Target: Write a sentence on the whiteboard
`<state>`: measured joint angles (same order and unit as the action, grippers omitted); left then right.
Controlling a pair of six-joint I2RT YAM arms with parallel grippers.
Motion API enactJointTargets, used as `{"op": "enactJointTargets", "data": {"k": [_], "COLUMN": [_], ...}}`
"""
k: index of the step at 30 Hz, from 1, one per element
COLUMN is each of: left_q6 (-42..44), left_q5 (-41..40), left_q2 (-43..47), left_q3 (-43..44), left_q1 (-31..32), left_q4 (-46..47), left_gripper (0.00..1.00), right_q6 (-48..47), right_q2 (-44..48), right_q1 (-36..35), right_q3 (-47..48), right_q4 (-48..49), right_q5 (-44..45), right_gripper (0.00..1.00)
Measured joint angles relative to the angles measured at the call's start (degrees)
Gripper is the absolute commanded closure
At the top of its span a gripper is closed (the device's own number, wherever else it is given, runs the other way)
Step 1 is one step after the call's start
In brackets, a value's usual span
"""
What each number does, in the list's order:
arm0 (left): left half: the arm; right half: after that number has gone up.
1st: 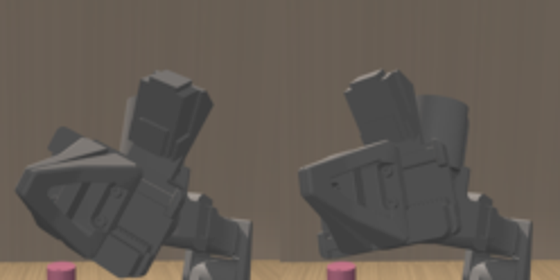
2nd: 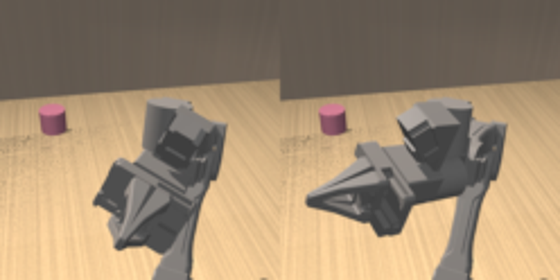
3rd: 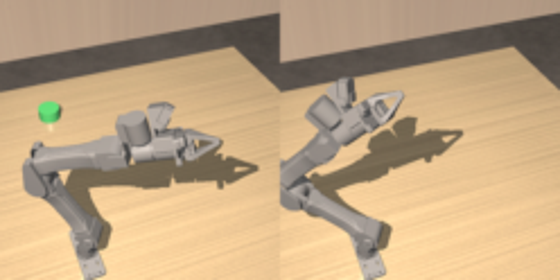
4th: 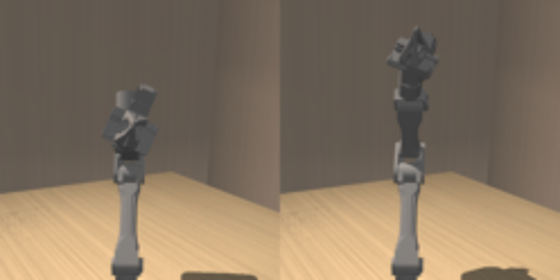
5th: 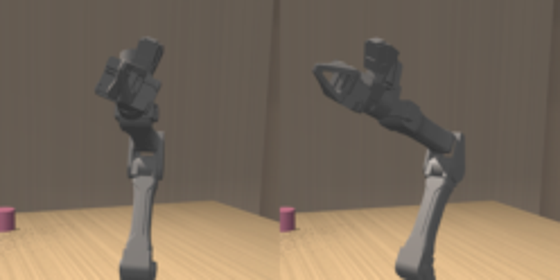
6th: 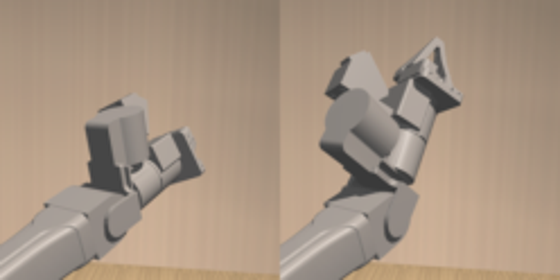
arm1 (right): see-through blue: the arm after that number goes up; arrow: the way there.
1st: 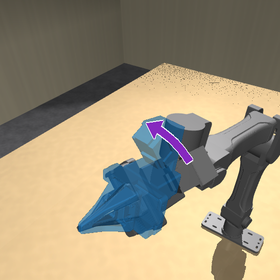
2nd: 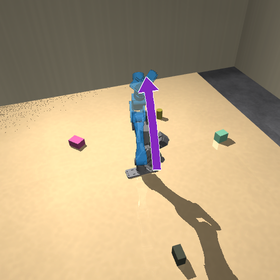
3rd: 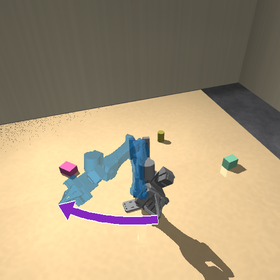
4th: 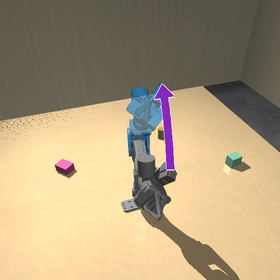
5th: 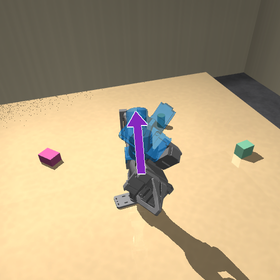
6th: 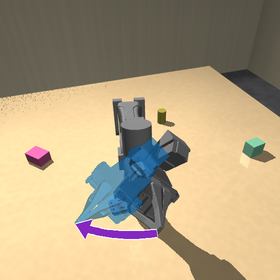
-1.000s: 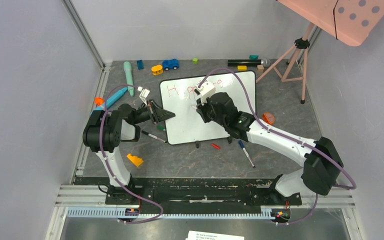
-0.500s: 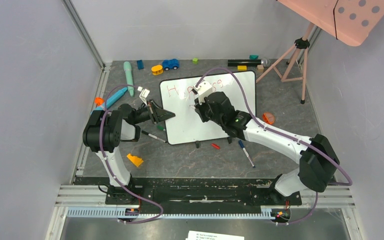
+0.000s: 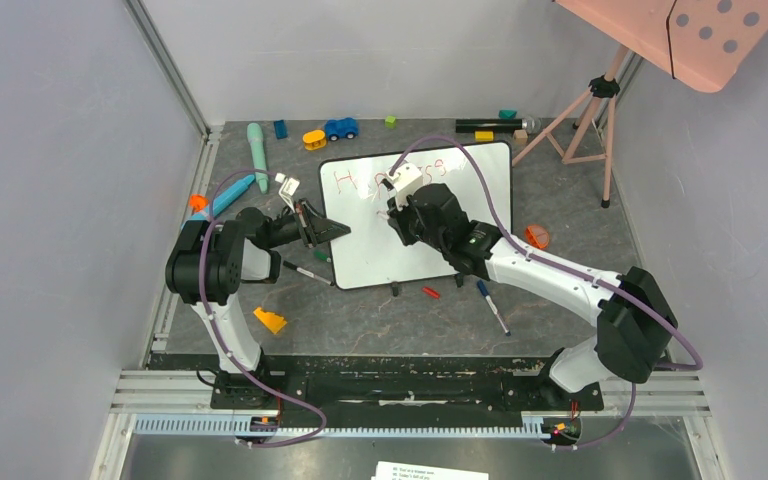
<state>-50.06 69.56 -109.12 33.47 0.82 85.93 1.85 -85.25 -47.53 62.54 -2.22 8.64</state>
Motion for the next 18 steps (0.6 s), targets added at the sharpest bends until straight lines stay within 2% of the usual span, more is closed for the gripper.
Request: {"op": "enactJointTargets", "data": {"k": [18], "left_q6": [0.00], "left_q5": [-0.02], "left_q2": [0.00], "left_q3": [0.00], "left_q1": [0.00], "left_q4": [-0.02], "left_gripper": [0.98], "right_q6": [-0.42], "right_q2": [0.92], "right_q1": [-0.37], "right_q3": [-0.55], "right_q4": [-2.75], "right_q5": [2.21], "right_gripper": [1.00]}}
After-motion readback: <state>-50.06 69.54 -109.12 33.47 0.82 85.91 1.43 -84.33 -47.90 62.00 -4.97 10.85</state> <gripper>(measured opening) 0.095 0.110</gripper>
